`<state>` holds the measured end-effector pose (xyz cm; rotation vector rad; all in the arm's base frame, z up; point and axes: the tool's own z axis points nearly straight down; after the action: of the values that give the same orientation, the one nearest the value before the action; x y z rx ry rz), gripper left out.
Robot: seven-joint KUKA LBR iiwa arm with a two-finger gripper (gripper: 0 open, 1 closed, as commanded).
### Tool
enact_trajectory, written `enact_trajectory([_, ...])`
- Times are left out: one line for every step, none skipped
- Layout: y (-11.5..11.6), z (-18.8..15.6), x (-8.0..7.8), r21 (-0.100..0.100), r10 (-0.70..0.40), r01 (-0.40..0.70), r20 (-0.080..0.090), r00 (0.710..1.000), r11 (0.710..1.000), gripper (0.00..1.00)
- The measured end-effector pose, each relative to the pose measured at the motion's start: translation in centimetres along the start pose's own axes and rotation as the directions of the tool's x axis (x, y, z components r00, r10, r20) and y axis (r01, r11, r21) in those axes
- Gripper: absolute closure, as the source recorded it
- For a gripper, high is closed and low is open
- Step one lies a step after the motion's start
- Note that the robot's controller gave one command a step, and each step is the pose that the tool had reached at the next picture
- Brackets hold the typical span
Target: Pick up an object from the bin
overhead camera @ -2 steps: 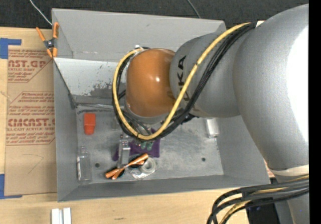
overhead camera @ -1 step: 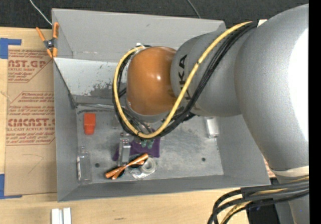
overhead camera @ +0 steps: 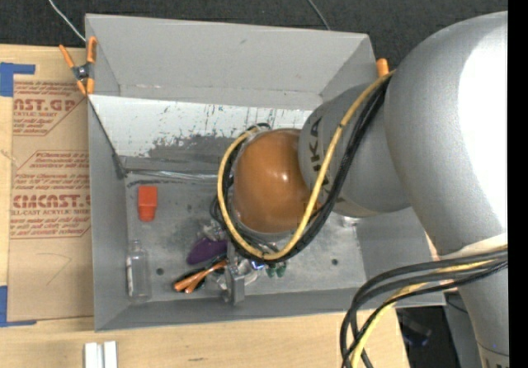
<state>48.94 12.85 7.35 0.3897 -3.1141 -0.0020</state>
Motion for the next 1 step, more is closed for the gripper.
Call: enact_trajectory([3.37,-2.51,-1.23,0.001,-0.33,0.33,0.003,0.944,0.944,0.0])
